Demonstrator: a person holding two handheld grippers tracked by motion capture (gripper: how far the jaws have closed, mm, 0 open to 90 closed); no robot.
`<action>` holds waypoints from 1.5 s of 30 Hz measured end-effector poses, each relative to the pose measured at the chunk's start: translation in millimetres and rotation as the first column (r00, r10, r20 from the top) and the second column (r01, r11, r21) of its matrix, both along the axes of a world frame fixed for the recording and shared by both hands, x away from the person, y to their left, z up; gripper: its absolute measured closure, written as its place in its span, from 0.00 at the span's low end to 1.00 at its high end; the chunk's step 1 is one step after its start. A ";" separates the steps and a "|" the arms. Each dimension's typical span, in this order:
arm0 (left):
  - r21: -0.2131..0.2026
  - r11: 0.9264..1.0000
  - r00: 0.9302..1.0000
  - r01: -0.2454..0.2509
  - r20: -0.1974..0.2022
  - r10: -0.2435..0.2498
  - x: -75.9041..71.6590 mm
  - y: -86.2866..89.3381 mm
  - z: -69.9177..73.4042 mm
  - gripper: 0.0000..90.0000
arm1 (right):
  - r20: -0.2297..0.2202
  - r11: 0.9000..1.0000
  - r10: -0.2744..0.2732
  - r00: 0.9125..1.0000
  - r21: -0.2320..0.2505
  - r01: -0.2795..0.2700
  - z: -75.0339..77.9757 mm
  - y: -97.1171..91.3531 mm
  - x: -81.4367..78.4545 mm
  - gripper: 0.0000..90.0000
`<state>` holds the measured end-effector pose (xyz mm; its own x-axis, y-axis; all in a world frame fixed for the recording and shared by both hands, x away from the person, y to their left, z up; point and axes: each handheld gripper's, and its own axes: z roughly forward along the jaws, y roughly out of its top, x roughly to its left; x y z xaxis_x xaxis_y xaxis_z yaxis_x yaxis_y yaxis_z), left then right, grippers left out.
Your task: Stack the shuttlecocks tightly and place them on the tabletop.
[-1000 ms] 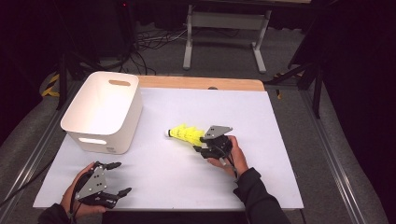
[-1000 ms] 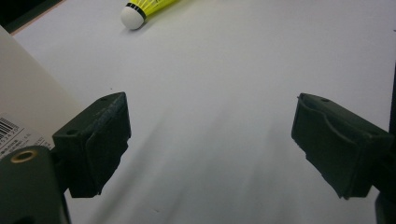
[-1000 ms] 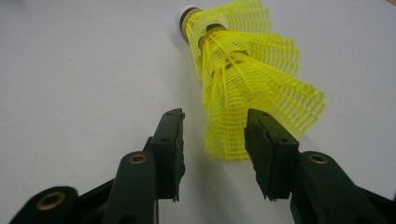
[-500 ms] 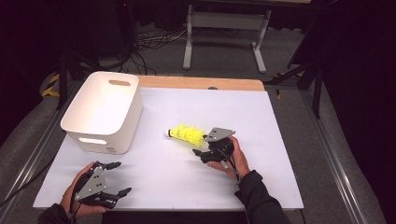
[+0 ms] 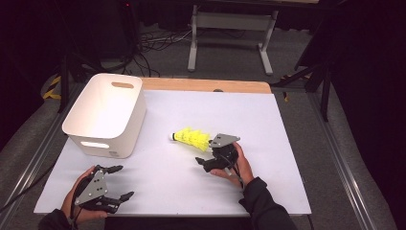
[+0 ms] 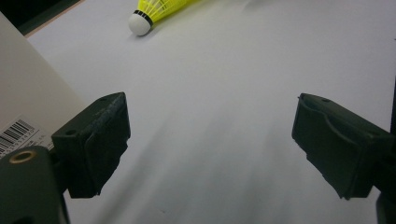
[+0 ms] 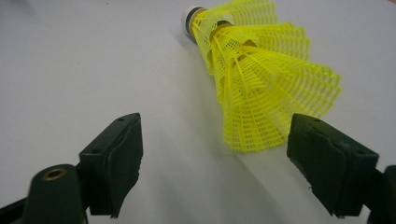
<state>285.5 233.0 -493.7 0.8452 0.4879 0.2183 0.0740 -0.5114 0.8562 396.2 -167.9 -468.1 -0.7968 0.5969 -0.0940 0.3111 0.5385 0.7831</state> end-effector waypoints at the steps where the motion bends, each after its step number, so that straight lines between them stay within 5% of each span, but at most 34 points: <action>1: 0.006 1.000 1.000 -0.001 0.002 0.001 0.0 0.1 0.0 0.14 | 0.004 1.000 -0.004 1.000 0.008 0.004 0.3 -1.1 -1.4 0.22; 7: -0.001 1.000 1.000 -0.010 0.020 0.010 1.6 -1.8 2.7 0.13 | 0.074 1.000 -0.010 0.997 0.016 0.009 4.4 -8.1 -17.3 0.22; 27: -0.036 0.999 0.999 0.040 0.017 -0.040 31.1 -35.7 14.1 0.12 | 0.110 0.999 -0.025 0.994 0.025 0.022 7.5 -18.7 -25.4 0.22; 36: -0.004 0.998 0.998 0.055 0.004 -0.055 32.7 -32.3 5.6 0.11 | 0.081 1.000 0.008 0.997 -0.024 -0.006 0.9 -14.9 -17.7 0.24; 45: -0.031 0.999 0.999 0.038 0.010 -0.038 25.2 -20.2 7.7 0.11 | 0.051 0.999 0.010 0.999 -0.043 -0.008 -7.0 -4.8 -11.4 0.27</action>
